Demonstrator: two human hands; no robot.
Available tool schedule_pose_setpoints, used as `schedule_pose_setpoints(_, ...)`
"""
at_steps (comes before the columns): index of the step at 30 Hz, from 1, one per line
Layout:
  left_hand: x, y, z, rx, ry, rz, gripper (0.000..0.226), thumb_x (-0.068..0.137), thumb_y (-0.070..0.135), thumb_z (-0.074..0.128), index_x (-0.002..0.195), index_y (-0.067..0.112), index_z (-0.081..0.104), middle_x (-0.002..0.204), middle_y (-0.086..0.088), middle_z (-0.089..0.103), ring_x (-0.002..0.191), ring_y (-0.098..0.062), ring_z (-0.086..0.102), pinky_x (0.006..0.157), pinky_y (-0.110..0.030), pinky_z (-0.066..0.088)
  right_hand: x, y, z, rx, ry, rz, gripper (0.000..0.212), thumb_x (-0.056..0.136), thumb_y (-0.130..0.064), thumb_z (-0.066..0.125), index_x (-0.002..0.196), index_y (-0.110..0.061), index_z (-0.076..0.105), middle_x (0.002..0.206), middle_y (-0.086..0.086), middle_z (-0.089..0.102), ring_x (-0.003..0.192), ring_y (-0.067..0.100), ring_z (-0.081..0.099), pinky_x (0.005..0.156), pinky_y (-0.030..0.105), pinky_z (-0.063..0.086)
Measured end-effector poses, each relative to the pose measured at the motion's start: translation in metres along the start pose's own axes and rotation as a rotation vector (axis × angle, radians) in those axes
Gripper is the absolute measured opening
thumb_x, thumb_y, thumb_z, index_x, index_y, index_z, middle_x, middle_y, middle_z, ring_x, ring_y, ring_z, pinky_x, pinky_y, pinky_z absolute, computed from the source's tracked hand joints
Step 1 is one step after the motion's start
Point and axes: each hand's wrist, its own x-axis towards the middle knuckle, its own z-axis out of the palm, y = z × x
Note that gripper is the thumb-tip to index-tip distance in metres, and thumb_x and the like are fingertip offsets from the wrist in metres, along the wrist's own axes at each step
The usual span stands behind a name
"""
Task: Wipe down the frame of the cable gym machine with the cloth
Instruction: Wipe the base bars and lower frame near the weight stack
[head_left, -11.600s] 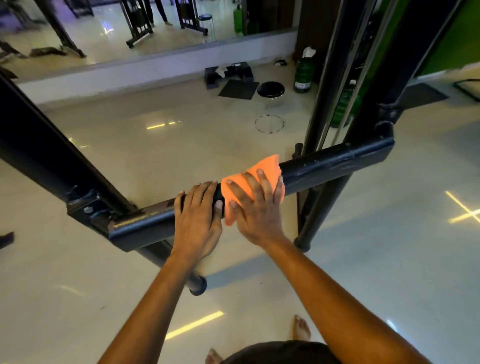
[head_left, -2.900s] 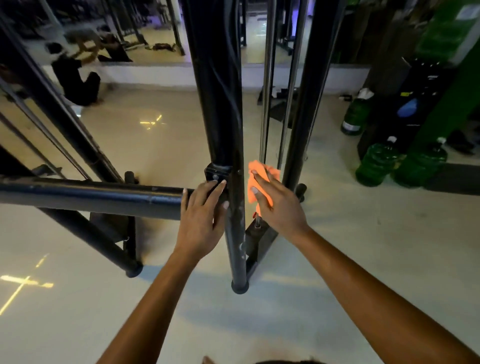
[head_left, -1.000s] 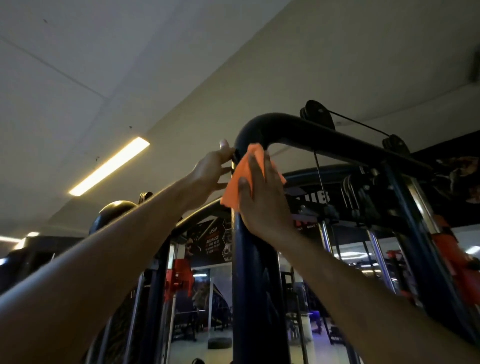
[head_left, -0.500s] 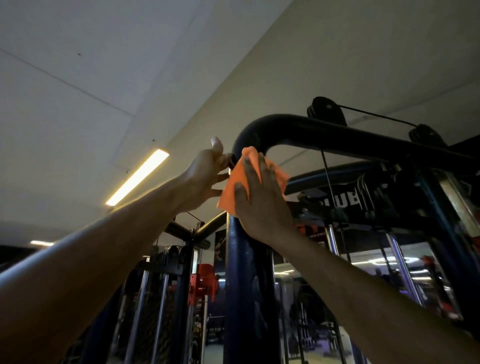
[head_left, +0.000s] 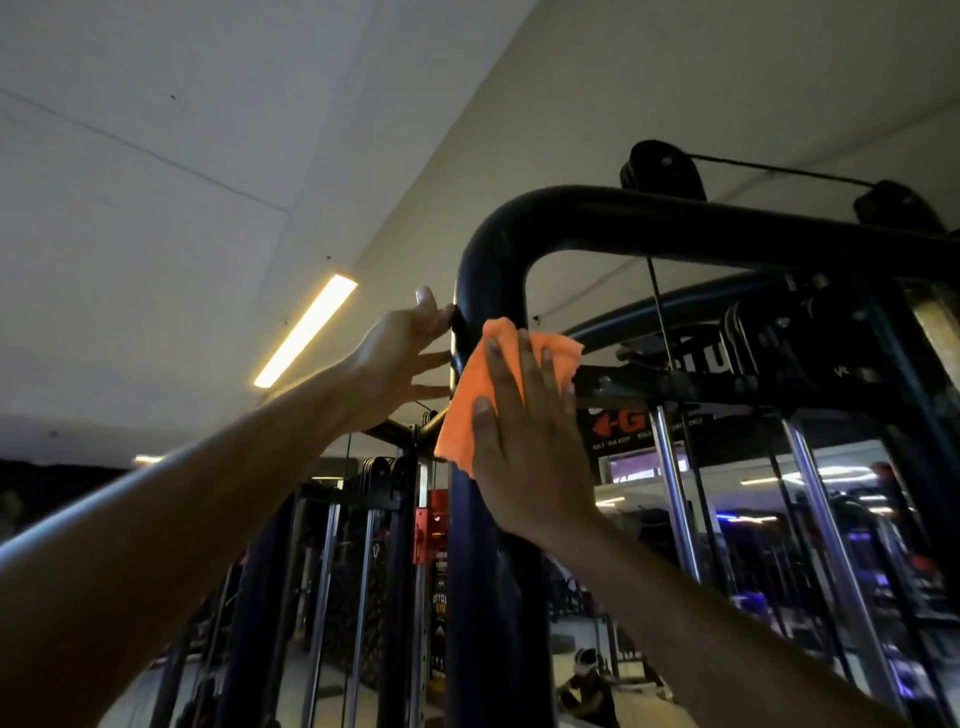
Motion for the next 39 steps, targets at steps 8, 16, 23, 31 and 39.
schedule_pose_setpoints(8,-0.016,-0.007,0.007,-0.010,-0.027,-0.015,0.057,0.116,0.053,0.032,0.166,0.027,0.036,0.173,0.004,0.036,0.158,-0.029,0.035,0.124,-0.055,0.034,0.023,-0.012,0.001,-0.013,0.032,0.016,0.071,0.115,-0.045,0.025,0.172,-0.031,-0.015,0.181,-0.001,-0.019,0.168,0.024,-0.016,0.135,0.059,-0.003)
schedule_pose_setpoints(16,-0.033,-0.026,0.006,-0.010,-0.060,-0.039,0.032,0.117,0.048,0.033,0.115,0.033,0.062,0.108,0.017,0.062,0.098,-0.002,0.059,0.079,-0.032,0.047,-0.039,-0.026,0.003,-0.073,-0.007,0.112,0.071,0.112,-0.046,0.025,0.172,-0.038,-0.011,0.181,-0.005,-0.020,0.168,0.024,-0.016,0.135,0.060,-0.002)
schedule_pose_setpoints(23,-0.038,-0.024,0.000,-0.014,-0.111,-0.011,0.048,0.116,0.050,0.033,0.147,0.021,0.055,0.115,0.013,0.060,0.098,-0.003,0.059,0.077,-0.031,0.048,-0.029,-0.034,0.006,0.000,0.057,0.155,0.065,0.115,-0.055,0.025,0.173,-0.043,-0.002,0.182,-0.010,-0.013,0.168,0.024,-0.010,0.130,0.069,0.021)
schedule_pose_setpoints(31,-0.050,-0.040,-0.003,-0.022,-0.162,-0.019,0.035,0.117,0.046,0.031,0.140,0.031,0.053,0.118,0.017,0.061,0.108,-0.005,0.061,0.090,-0.035,0.050,-0.062,-0.027,0.004,0.026,-0.025,0.170,0.064,0.116,-0.054,0.023,0.171,-0.046,-0.010,0.176,-0.022,-0.027,0.168,0.020,-0.016,0.122,0.076,0.031)
schedule_pose_setpoints(39,-0.050,-0.059,-0.006,-0.052,-0.173,0.001,0.037,0.118,0.037,0.037,0.152,0.029,0.049,0.134,0.011,0.059,0.133,-0.016,0.053,0.093,-0.033,0.050,-0.099,-0.043,0.014,-0.042,0.019,0.191,0.063,0.116,-0.050,0.022,0.172,-0.045,-0.006,0.179,-0.017,-0.020,0.169,0.022,-0.007,0.124,0.074,0.031)
